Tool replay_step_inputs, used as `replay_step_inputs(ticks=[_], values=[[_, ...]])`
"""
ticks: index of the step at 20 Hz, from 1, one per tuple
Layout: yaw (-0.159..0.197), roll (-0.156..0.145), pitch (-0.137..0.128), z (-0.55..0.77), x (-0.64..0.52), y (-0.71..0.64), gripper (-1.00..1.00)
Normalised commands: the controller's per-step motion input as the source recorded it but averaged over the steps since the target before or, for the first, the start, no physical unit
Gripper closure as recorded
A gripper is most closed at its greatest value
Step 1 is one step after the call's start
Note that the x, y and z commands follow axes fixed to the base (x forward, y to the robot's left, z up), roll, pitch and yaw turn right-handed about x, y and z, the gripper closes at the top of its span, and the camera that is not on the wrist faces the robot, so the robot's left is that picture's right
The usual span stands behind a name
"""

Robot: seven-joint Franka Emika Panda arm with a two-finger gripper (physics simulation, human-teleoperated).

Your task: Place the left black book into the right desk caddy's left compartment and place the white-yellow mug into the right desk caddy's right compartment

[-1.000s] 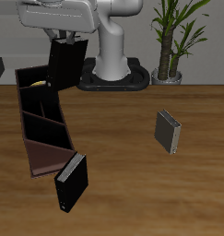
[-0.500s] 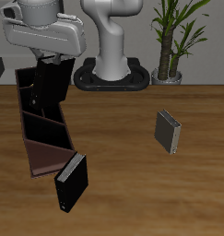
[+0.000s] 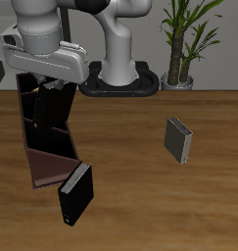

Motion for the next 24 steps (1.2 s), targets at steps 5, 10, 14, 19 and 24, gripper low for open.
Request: replay_step_inputs(ticks=[5,10,14,19,24], values=[[-0.036,-0.036,0.051,-0.39,0.06,-0.27,1.0],[-0.032,-0.014,0.042,-0.31,0.03,-0.17,1.0],[-0.029,0.016,0.045,-0.34,-0.01,-0.02,1.0],[-0.046,0.015,0.058,-0.32,0.02,-0.07,1.0],[-0.052,0.006,0.057,-0.42,-0.01,-0.12,1.0]])
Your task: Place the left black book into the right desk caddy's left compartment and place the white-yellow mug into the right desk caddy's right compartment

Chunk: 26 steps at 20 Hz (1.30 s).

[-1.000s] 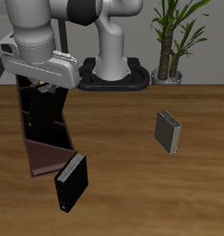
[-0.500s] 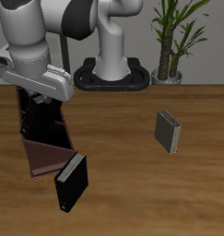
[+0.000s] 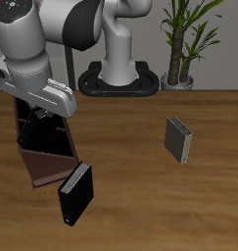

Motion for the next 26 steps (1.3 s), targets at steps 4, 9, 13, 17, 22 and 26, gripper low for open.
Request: replay_step_inputs(ticks=[4,9,13,17,22,26], values=[[-0.05,0.058,0.014,-0.09,-0.12,0.21,1.0],[-0.055,0.074,-0.01,0.11,-0.18,0.2,1.0],[-0.057,0.074,-0.017,0.19,-0.25,-0.06,1.0],[-0.019,0.03,-0.02,0.12,-0.11,0.08,1.0],[-0.069,0.051,-0.022,0.18,-0.13,0.02,1.0],[-0.032,-0.01,-0.037,0.12,-0.15,-0.04,1.0]])
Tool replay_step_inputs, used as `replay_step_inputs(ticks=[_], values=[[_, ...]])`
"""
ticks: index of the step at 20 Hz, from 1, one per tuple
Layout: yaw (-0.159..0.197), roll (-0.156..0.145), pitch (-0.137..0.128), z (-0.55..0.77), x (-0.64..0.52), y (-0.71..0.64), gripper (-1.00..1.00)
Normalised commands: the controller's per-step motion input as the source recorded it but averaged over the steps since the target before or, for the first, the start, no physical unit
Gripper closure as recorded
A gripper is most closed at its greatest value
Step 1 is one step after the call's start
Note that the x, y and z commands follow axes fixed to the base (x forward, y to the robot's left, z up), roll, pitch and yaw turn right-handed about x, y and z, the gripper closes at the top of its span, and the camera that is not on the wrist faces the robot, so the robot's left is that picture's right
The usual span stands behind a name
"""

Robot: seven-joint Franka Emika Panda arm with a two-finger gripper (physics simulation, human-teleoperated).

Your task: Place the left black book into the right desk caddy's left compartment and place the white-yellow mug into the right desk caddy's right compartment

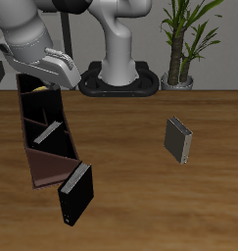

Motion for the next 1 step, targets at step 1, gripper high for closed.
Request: replay_step_inputs(ticks=[1], values=[[0.087,0.102,-0.021,0.07,-0.19,0.24,-1.0]])
